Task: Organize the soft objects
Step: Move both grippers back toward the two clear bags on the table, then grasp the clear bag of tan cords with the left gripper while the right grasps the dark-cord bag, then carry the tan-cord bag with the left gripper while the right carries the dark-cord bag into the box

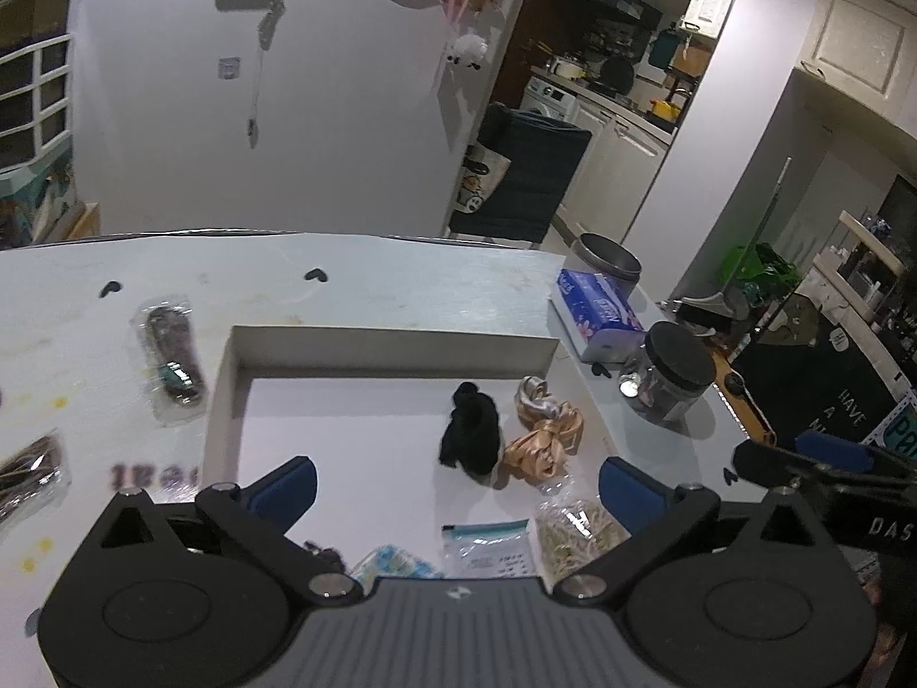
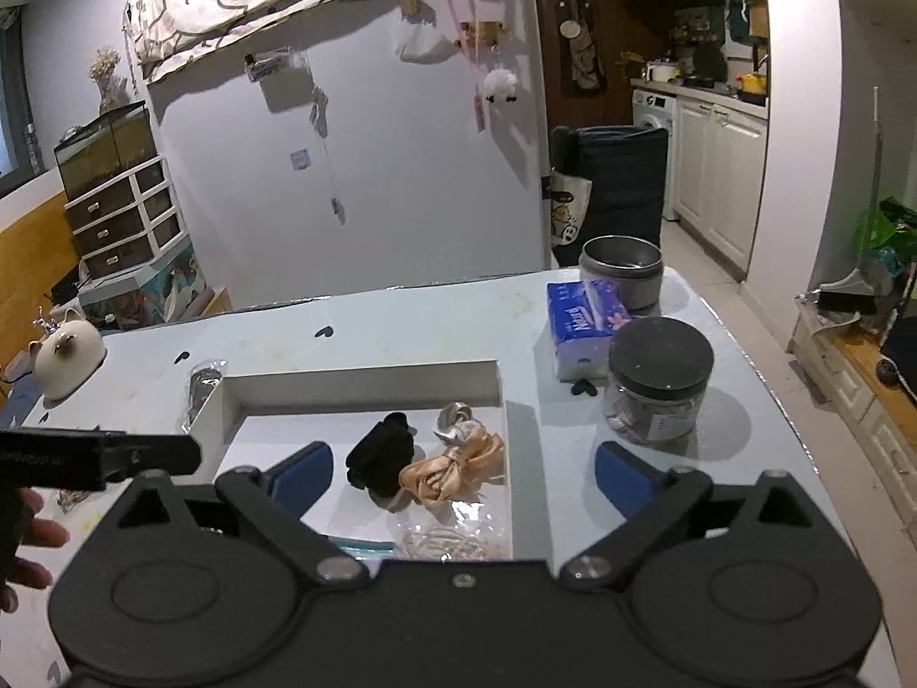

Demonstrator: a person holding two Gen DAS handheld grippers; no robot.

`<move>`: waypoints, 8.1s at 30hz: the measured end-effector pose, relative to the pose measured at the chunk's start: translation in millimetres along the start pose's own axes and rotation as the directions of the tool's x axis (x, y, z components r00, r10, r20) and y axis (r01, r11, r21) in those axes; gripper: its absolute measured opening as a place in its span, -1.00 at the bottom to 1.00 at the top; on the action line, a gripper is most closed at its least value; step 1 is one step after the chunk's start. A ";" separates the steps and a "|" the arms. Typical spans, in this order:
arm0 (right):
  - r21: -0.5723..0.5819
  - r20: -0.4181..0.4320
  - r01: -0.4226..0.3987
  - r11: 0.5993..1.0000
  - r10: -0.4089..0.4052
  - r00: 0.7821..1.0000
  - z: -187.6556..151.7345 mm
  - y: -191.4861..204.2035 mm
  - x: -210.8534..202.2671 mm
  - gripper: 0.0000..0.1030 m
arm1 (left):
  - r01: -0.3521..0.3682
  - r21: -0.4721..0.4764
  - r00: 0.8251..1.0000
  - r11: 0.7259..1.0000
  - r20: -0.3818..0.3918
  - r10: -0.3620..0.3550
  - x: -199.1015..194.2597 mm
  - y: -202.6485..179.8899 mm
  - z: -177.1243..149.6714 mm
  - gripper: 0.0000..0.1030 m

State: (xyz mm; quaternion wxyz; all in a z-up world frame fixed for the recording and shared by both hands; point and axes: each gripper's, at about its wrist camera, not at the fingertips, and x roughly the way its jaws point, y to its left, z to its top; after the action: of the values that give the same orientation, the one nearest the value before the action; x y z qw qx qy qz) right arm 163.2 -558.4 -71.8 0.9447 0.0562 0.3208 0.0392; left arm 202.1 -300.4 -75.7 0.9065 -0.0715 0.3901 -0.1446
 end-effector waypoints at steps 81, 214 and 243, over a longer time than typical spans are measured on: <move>-0.289 -0.263 -0.097 0.953 0.018 0.965 44.5 336.8 235.1 -0.48 | 0.070 0.077 0.985 0.995 -0.163 -0.056 22.3 399.2 -25.3 0.54; 0.168 -0.224 -0.079 0.983 0.116 0.968 20.1 107.6 141.2 -0.70 | 0.045 -0.243 0.985 0.969 -0.153 -0.085 104.3 120.7 35.7 -0.57; 0.231 -0.350 -0.018 0.973 0.100 0.931 12.2 117.3 209.3 -0.28 | -0.021 -0.239 0.991 0.971 -0.136 -0.012 115.4 142.9 39.6 -0.70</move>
State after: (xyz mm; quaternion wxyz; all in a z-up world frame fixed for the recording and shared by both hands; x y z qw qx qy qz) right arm 331.7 -420.2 -172.7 0.8561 0.1639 0.4885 0.0410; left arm 336.0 -201.0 -162.4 0.8629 -0.1695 0.4657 -0.0990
